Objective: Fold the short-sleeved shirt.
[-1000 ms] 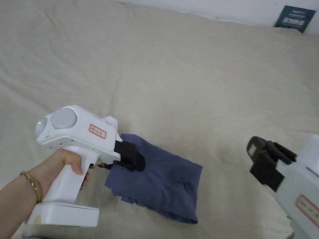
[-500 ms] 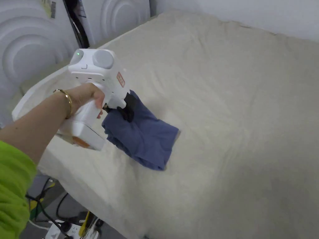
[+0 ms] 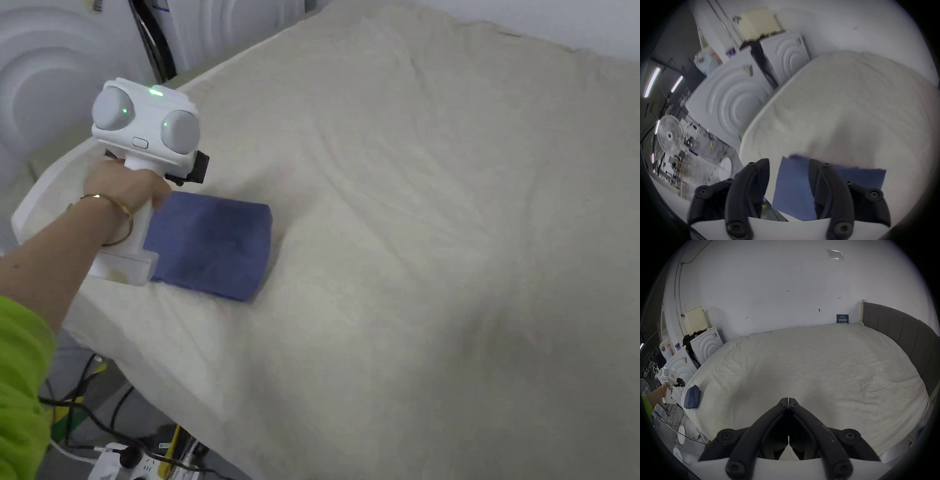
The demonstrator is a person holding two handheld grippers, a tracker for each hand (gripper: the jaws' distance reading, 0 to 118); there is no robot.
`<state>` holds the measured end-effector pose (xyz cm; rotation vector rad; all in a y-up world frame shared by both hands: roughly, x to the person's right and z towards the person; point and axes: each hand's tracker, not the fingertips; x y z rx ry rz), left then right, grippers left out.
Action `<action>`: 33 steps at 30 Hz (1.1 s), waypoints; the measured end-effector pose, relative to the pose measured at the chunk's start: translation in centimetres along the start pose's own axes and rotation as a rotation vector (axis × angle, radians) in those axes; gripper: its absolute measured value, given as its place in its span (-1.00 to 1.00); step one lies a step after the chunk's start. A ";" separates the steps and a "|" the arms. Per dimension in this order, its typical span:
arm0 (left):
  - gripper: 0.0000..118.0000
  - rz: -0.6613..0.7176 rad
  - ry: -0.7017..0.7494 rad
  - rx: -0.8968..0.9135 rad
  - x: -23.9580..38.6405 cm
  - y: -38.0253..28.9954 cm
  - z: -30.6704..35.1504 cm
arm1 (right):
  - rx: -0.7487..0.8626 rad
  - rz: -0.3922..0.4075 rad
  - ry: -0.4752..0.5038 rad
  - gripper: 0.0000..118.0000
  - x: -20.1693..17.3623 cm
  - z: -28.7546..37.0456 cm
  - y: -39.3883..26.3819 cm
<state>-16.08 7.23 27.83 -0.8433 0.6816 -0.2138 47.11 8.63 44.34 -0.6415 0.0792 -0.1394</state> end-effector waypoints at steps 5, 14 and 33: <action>-1.00 0.040 -0.069 0.283 1.8 1.7 8.8 | 0.051 0.026 0.010 -0.98 0.8 1.7 1.0; -1.00 0.177 -0.424 0.643 9.3 0.2 27.2 | 0.237 0.167 0.013 -0.98 2.8 6.6 2.9; -1.00 0.092 -0.733 0.829 21.0 -12.2 40.1 | 0.463 0.184 -0.162 -0.98 9.2 13.6 2.3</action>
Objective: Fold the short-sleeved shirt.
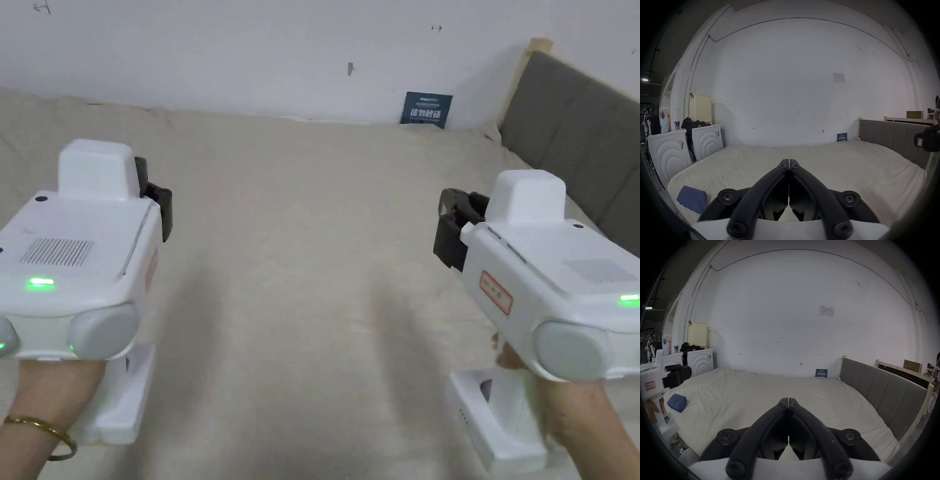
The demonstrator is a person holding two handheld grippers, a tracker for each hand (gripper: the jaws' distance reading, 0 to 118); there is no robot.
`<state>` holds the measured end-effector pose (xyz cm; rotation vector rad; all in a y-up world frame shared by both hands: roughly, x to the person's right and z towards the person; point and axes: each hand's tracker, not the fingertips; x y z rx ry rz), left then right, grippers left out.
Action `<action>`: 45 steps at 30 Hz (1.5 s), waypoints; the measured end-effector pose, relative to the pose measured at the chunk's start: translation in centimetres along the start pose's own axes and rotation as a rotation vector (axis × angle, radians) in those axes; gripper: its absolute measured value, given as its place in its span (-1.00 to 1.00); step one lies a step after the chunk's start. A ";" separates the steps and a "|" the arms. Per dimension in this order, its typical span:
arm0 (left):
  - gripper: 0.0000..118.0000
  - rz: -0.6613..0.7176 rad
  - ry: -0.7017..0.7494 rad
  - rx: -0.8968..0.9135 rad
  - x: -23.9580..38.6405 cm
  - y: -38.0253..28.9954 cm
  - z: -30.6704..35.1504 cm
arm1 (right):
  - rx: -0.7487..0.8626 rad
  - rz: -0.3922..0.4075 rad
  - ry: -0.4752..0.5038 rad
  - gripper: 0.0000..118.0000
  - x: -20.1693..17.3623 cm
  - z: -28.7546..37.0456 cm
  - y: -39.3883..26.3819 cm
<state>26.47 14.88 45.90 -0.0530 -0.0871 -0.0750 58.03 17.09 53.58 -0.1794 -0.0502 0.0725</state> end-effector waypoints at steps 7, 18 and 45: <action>-1.00 -0.030 -0.025 -0.064 0.3 -3.5 0.2 | -0.017 -0.006 -0.057 -0.98 1.0 -0.6 -2.5; 0.41 0.030 -0.012 -0.100 -0.3 -3.7 0.4 | -0.086 -0.064 -0.050 0.00 1.1 -1.2 -4.3; 1.00 0.019 0.011 -0.097 -0.7 -3.5 0.7 | -0.045 -0.116 -0.059 1.00 1.1 0.1 -3.5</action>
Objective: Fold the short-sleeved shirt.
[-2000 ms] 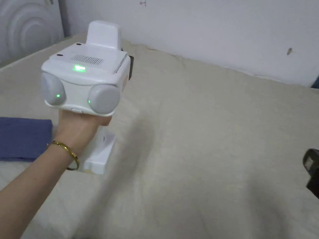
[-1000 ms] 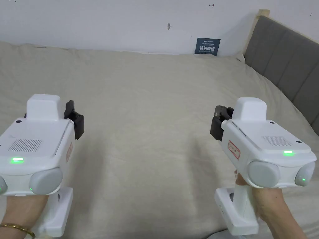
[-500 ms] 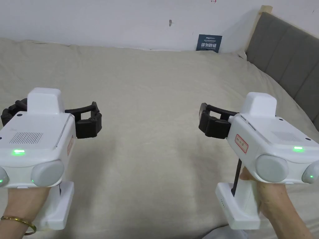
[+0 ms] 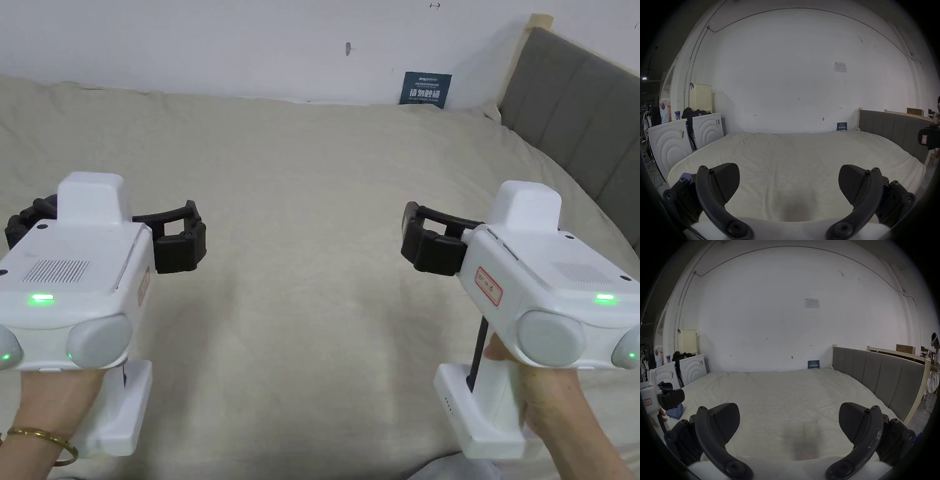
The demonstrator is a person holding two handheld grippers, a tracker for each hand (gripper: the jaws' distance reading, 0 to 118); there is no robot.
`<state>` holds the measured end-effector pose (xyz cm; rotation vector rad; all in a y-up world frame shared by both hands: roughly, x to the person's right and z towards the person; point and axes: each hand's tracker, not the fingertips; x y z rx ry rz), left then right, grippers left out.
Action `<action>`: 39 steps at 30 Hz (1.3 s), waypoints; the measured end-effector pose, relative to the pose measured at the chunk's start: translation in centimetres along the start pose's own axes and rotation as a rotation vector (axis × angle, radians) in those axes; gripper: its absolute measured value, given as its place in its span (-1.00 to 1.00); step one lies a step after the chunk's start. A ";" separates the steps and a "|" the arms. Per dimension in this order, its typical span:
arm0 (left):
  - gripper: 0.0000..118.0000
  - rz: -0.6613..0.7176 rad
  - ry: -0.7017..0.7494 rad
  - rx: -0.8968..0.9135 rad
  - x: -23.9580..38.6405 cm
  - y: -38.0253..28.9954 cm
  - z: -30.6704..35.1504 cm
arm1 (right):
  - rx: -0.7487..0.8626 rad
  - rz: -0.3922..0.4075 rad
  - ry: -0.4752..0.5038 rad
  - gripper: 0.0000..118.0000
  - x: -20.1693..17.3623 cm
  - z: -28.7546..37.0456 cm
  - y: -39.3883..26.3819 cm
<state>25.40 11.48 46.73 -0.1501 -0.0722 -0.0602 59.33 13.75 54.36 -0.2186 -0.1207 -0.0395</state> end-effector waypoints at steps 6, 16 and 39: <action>1.00 -0.001 -0.009 -0.003 -0.2 0.1 0.0 | -0.007 0.005 0.007 1.00 -0.1 -0.2 -0.1; 1.00 -0.011 -0.009 0.009 0.1 0.5 0.5 | -0.010 0.000 0.017 1.00 -0.2 -0.1 -0.1; 1.00 -0.013 -0.021 0.006 0.5 1.0 0.7 | -0.011 0.018 0.015 1.00 -0.3 0.3 0.2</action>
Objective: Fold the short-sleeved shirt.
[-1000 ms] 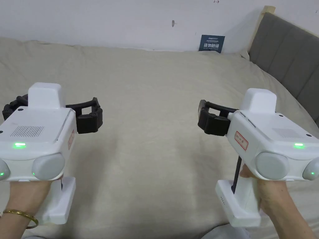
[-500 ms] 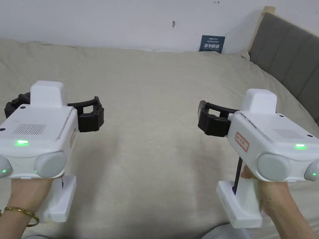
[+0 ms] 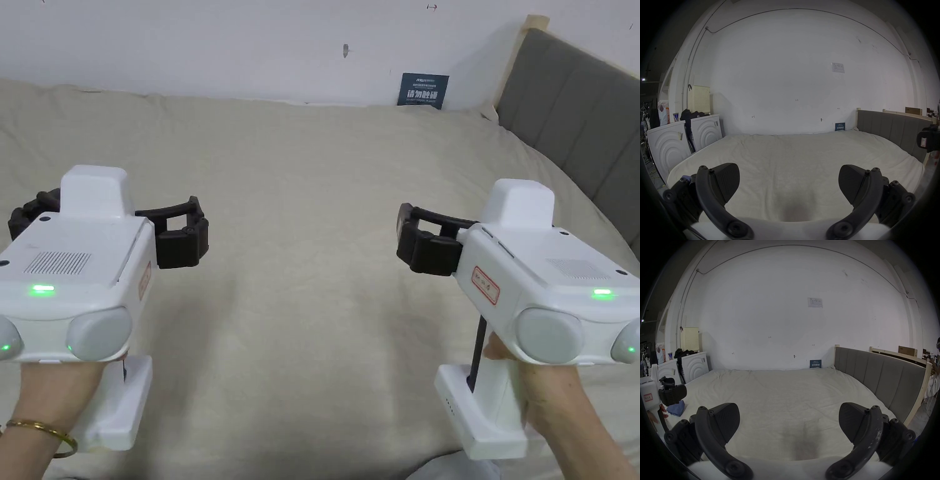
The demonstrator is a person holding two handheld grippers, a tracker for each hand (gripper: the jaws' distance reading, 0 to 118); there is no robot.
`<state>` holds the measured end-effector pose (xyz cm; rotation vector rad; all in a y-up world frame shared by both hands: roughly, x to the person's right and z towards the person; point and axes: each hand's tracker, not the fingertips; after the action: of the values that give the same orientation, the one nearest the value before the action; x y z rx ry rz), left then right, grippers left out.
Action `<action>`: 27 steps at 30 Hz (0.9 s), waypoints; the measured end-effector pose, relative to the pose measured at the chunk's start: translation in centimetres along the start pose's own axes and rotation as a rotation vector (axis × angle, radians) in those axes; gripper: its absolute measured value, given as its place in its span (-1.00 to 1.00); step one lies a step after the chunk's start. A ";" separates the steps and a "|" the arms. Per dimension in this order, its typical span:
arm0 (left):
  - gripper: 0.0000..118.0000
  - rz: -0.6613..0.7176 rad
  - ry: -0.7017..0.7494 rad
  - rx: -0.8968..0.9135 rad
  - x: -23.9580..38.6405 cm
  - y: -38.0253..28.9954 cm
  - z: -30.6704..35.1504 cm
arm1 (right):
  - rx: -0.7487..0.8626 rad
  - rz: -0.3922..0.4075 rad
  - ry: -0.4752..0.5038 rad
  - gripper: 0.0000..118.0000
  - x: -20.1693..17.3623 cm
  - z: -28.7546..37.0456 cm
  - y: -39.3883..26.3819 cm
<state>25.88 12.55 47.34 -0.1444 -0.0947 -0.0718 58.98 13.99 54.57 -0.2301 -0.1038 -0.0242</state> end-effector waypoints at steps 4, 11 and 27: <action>1.00 -0.008 0.002 -0.006 0.1 -0.1 -0.1 | 0.001 0.000 -0.002 1.00 0.2 -0.1 0.0; 1.00 -0.008 -0.002 0.002 0.1 0.0 -0.2 | 0.001 -0.011 -0.003 1.00 0.2 -0.1 0.1; 1.00 -0.009 -0.002 0.012 -0.2 0.1 0.0 | 0.007 -0.004 0.005 1.00 0.0 0.2 0.1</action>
<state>25.68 12.67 47.29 -0.1318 -0.0975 -0.0798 58.97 14.17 54.76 -0.2229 -0.0994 -0.0284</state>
